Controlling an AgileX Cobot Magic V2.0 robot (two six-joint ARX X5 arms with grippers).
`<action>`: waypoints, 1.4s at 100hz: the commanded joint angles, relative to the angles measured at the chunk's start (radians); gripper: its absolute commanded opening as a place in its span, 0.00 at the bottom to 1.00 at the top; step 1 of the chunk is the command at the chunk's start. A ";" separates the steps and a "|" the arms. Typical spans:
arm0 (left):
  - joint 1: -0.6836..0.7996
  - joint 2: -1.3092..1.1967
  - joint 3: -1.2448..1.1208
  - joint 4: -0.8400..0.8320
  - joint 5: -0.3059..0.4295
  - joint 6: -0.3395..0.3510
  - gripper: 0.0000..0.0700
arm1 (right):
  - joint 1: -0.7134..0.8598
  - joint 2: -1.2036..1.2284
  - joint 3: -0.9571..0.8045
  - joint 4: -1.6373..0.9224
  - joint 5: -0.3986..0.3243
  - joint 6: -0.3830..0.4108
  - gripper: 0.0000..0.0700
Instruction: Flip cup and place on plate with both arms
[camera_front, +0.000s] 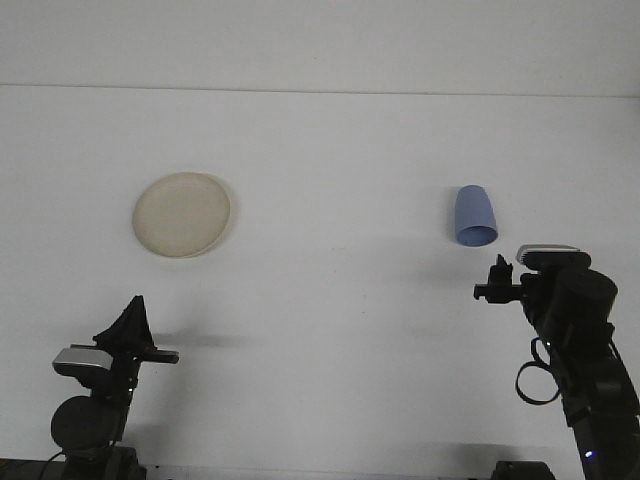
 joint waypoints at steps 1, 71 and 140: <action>0.001 -0.001 -0.019 0.011 0.002 -0.005 0.02 | 0.001 0.025 -0.018 0.071 -0.003 0.016 0.60; 0.001 -0.001 -0.019 0.011 0.002 -0.005 0.02 | -0.037 0.453 -0.292 0.774 0.000 0.014 0.60; 0.001 -0.001 -0.019 0.011 0.002 -0.005 0.02 | -0.117 0.759 -0.127 0.953 -0.088 -0.021 0.60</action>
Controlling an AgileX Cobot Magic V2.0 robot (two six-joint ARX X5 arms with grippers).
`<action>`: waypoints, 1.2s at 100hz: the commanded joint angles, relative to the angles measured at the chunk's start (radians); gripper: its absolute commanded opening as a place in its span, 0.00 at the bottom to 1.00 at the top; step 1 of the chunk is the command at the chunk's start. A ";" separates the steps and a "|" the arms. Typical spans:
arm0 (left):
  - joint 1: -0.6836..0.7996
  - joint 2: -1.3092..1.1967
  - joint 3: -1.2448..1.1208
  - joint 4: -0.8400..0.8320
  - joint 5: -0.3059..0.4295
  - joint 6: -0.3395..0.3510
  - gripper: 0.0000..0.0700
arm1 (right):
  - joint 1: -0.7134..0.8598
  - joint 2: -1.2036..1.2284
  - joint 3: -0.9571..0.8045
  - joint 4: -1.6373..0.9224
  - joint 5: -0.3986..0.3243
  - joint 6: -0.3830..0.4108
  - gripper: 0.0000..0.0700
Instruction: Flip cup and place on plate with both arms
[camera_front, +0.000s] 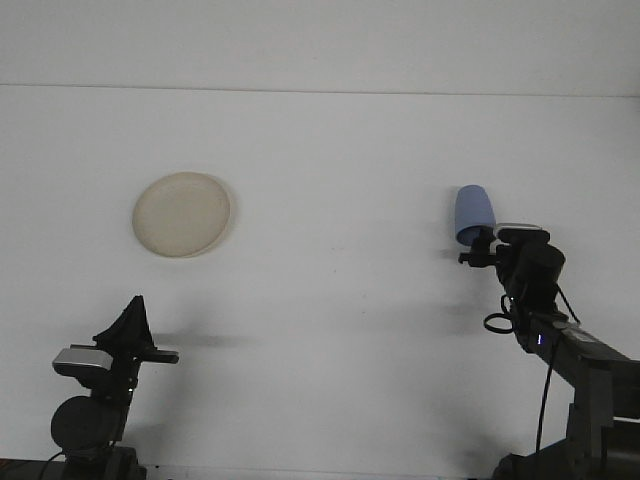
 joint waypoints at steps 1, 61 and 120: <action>0.001 -0.001 -0.019 0.011 0.002 -0.005 0.02 | -0.005 0.045 0.031 0.010 -0.011 -0.018 0.60; 0.001 -0.001 -0.019 0.011 0.002 -0.005 0.02 | -0.012 0.185 0.100 0.099 -0.080 -0.034 0.00; 0.001 -0.001 -0.019 0.011 0.002 -0.005 0.02 | 0.030 -0.186 0.101 -0.289 -0.076 -0.003 0.00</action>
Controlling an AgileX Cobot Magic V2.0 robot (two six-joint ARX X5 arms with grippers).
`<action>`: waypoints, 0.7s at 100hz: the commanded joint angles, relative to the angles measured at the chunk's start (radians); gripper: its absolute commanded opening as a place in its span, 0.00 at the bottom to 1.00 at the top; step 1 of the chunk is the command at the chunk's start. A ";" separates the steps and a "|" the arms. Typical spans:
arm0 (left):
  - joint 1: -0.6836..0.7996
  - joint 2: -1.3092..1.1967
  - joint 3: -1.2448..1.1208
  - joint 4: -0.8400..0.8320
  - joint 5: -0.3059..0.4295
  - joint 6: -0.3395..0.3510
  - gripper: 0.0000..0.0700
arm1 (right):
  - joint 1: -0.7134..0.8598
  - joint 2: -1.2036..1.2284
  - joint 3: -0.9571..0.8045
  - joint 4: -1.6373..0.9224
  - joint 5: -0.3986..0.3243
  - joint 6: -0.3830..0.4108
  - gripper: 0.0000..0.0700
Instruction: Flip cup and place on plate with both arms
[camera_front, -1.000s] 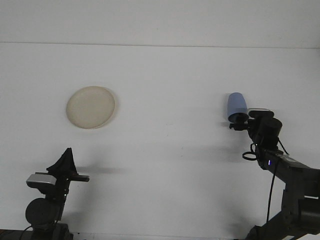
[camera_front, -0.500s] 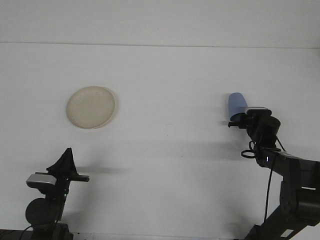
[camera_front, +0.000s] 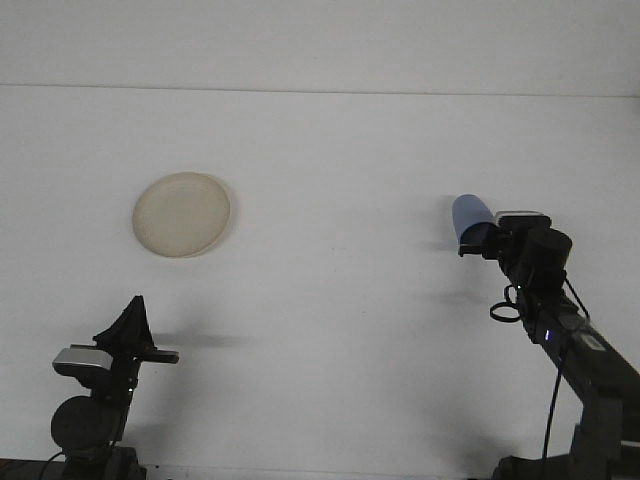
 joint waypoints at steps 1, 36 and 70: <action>0.001 -0.001 -0.019 0.011 0.002 -0.005 0.02 | 0.015 -0.084 0.010 -0.061 -0.002 0.027 0.00; 0.001 -0.001 -0.019 0.011 0.002 -0.005 0.02 | 0.253 -0.484 0.101 -0.636 0.010 0.061 0.00; 0.001 -0.001 -0.019 0.011 0.002 -0.005 0.02 | 0.531 -0.360 0.497 -1.231 0.146 0.113 0.00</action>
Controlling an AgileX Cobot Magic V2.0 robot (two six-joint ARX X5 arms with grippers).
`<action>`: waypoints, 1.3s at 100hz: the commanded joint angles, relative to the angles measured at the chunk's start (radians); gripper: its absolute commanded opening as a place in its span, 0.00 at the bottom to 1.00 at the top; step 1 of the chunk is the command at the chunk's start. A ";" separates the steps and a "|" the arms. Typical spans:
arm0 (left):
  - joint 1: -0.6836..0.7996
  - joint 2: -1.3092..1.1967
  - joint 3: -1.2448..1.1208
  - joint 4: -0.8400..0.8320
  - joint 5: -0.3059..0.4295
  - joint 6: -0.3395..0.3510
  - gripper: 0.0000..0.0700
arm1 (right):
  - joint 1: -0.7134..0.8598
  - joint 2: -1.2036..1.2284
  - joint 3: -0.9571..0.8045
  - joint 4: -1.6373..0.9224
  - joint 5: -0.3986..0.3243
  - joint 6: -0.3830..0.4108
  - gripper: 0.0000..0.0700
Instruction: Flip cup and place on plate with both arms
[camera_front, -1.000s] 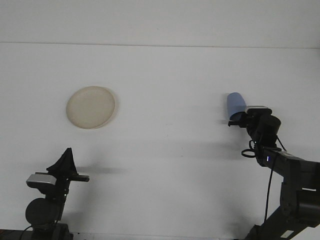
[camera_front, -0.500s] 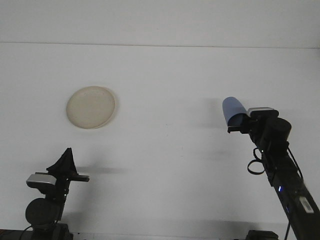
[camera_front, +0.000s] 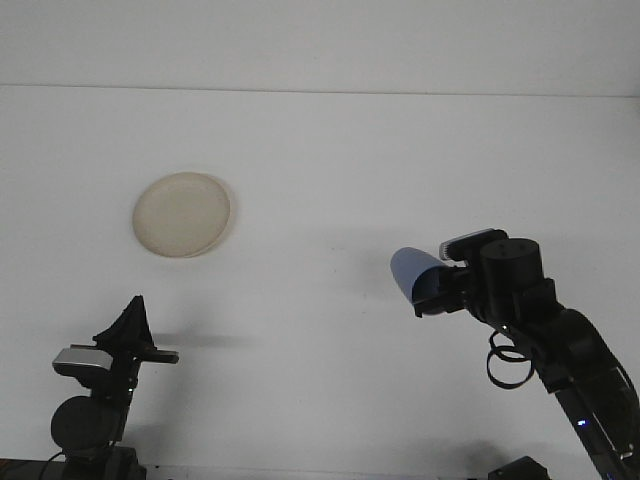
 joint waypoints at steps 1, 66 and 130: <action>0.001 -0.001 -0.019 0.011 0.002 -0.005 0.02 | 0.046 0.055 0.091 -0.079 0.003 0.031 0.00; 0.001 -0.001 -0.019 0.011 0.002 -0.005 0.02 | 0.338 0.648 0.495 -0.421 0.016 -0.066 0.00; 0.001 -0.001 -0.019 0.011 0.002 -0.005 0.02 | 0.368 0.795 0.494 -0.410 0.011 -0.095 0.04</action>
